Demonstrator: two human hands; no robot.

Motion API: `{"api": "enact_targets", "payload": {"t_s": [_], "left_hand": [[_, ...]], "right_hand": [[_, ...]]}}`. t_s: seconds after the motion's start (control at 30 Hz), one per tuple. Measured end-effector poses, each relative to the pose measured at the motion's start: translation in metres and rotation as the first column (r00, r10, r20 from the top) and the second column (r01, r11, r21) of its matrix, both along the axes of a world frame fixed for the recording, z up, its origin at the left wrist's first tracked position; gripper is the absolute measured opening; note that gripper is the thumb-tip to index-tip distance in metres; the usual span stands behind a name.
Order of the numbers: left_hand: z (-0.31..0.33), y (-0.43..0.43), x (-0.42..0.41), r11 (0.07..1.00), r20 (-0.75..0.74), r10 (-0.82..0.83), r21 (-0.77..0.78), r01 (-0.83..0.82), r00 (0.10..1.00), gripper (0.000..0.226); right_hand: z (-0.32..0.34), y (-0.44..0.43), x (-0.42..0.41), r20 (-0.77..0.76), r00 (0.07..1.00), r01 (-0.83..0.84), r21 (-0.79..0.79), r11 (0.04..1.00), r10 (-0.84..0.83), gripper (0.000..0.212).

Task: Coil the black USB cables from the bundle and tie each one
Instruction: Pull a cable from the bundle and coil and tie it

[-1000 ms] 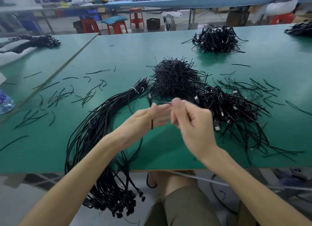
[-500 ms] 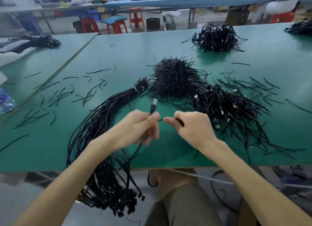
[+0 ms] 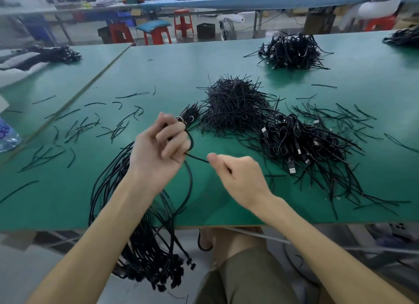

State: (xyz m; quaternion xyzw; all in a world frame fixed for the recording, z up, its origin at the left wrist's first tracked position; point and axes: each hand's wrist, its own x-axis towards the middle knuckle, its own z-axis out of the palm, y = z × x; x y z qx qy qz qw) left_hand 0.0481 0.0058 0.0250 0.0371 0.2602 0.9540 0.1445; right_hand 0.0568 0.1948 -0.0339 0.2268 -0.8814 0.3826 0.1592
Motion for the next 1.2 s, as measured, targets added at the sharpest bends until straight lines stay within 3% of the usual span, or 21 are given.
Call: {"api": "enact_targets", "payload": {"t_s": [0.07,0.13,0.23,0.3,0.33,0.37,0.4,0.47,0.5,0.53,0.7,0.87,1.1,1.2], "left_hand": [[0.003,-0.008,0.005,0.924,-0.129,-0.044,-0.383,-0.009,0.991,0.050],[-0.003,-0.008,0.011,0.606,-0.296,-0.176,-0.784,-0.133,0.939,0.054],[-0.017,0.009,0.017,0.230,-0.300,-0.399,-0.947,-0.223,0.866,0.058],[-0.029,0.020,0.015,0.025,-0.308,-0.380,-0.946,-0.323,0.872,0.055],[-0.033,0.026,0.015,-0.002,-0.333,-0.310,-0.936,-0.351,0.890,0.053],[-0.037,0.029,0.012,0.074,-0.341,-0.224,-0.940,-0.333,0.913,0.051],[-0.040,0.030,0.010,0.268,-0.320,-0.150,-0.924,-0.273,0.936,0.048],[-0.042,0.029,0.010,0.677,-0.247,-0.153,-0.731,-0.080,0.957,0.043],[-0.042,0.026,0.010,0.774,-0.246,-0.189,-0.633,-0.009,0.951,0.044],[-0.043,0.023,0.009,0.805,-0.265,-0.227,-0.593,0.027,0.937,0.044],[-0.040,0.012,0.006,0.753,-0.290,-0.303,-0.657,0.042,0.908,0.043],[-0.039,0.007,0.004,0.826,-0.323,-0.328,-0.553,0.104,0.888,0.052],[-0.023,0.025,0.009,0.974,-0.140,-0.074,-0.223,0.041,0.987,0.051],[-0.020,0.022,0.010,0.992,-0.025,0.018,-0.123,-0.021,1.000,0.048]], "right_hand": [[0.000,0.010,-0.014,0.045,0.996,0.082,-0.177,0.981,-0.076,0.060],[0.005,0.014,-0.025,0.063,0.987,0.159,-0.254,0.954,-0.148,0.062],[0.016,0.007,-0.028,0.057,0.976,0.217,-0.291,0.932,-0.210,0.061],[0.022,-0.003,-0.022,0.046,0.981,0.194,-0.321,0.927,-0.190,0.061],[0.024,-0.009,-0.016,0.033,0.986,0.164,-0.321,0.933,-0.162,0.059],[0.024,-0.015,-0.010,0.021,0.991,0.130,-0.312,0.941,-0.130,0.057],[0.024,-0.020,-0.004,0.013,0.995,0.094,-0.304,0.948,-0.094,0.055],[0.023,-0.029,0.006,0.024,0.999,0.045,-0.337,0.940,-0.039,0.052],[0.022,-0.031,0.010,0.036,0.999,0.035,-0.387,0.921,-0.022,0.052],[0.022,-0.031,0.012,0.052,0.999,0.032,-0.442,0.896,-0.011,0.053],[0.022,-0.025,0.018,0.058,0.998,0.015,-0.526,0.851,0.018,0.055],[0.022,-0.025,0.024,0.053,0.997,-0.016,-0.524,0.851,0.052,0.053],[0.007,-0.022,0.024,0.138,0.987,-0.011,-0.422,0.906,0.076,0.048],[0.004,-0.013,0.017,0.191,0.981,0.061,-0.209,0.976,-0.020,0.047]]}}
